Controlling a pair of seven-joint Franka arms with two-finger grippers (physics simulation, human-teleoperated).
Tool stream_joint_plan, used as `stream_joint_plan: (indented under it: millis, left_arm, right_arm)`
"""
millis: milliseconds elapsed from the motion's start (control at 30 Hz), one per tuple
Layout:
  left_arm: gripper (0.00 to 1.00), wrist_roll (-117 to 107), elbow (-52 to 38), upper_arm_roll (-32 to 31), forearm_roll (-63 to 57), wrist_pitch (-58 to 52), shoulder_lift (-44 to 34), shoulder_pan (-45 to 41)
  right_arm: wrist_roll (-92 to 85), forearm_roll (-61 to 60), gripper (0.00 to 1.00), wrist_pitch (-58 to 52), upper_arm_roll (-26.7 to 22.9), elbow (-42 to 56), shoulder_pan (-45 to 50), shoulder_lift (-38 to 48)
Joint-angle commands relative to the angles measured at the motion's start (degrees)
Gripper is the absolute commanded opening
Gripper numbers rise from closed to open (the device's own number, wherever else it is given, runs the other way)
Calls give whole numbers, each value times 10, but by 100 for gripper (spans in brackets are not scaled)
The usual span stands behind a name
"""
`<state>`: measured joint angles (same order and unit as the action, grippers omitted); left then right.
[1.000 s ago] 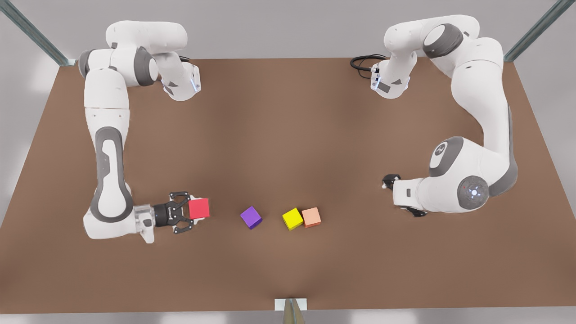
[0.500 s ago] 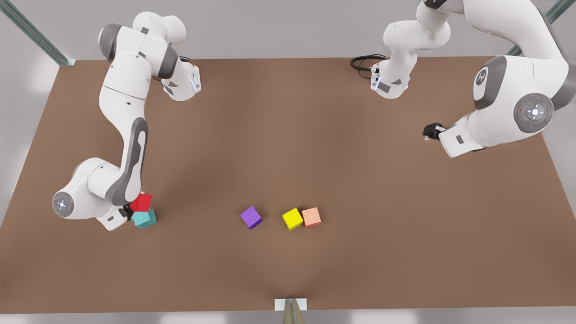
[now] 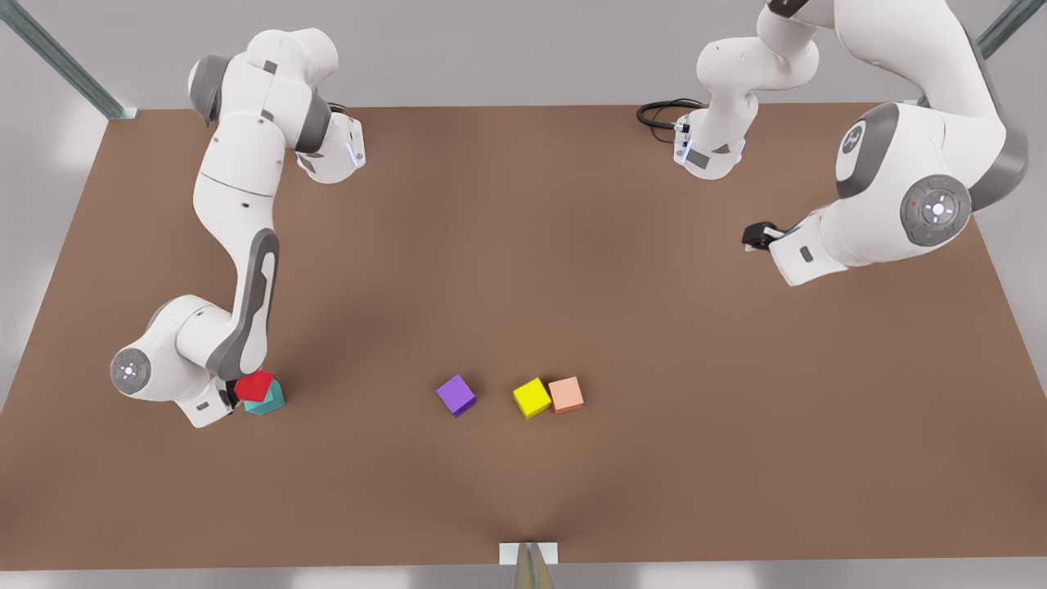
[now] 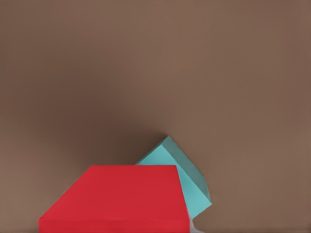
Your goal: Pick up red wooden cube and pass to hand red wooden cube and place in blue wooden cube
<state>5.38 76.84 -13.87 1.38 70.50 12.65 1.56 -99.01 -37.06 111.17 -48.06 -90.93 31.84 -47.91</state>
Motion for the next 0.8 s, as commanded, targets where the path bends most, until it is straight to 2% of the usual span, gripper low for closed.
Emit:
stream_joint_plan:
  millis: [0, 100, 133, 167, 533, 633, 733, 767]
  left_arm:
    - [100, -43, -4, -2, 0, 3, 0, 5]
    - [100, -43, -4, -2, 1, 1, -1, 5]
    - [100, -43, -4, -5, 0, -1, -2, 5]
    - [100, -42, -4, -5, 1, -15, -2, 5]
    - [100, -43, -4, -5, 3, -28, -10, 3]
    - [100, -42, -4, -5, 2, -39, -10, 3]
    - [100, -41, -4, -5, 1, -38, -10, 1]
    - [100, -41, -4, -5, 1, -38, -9, 2]
  right_arm:
    - [12, -6, 62, 14, 0, 0, 0, -2]
    - [12, -8, 62, 14, -1, -3, 3, -3]
    - [14, -8, 71, 14, -1, -3, 4, -3]
    - [18, -8, 100, 14, 0, -3, 4, -4]
    - [18, -8, 100, 4, -6, 1, 11, 2]
    - [18, -8, 100, -14, -18, 1, 18, 12]
    - [18, -8, 100, -67, -64, 2, 53, 20]
    - [19, -8, 100, -82, -65, 2, 54, 32]
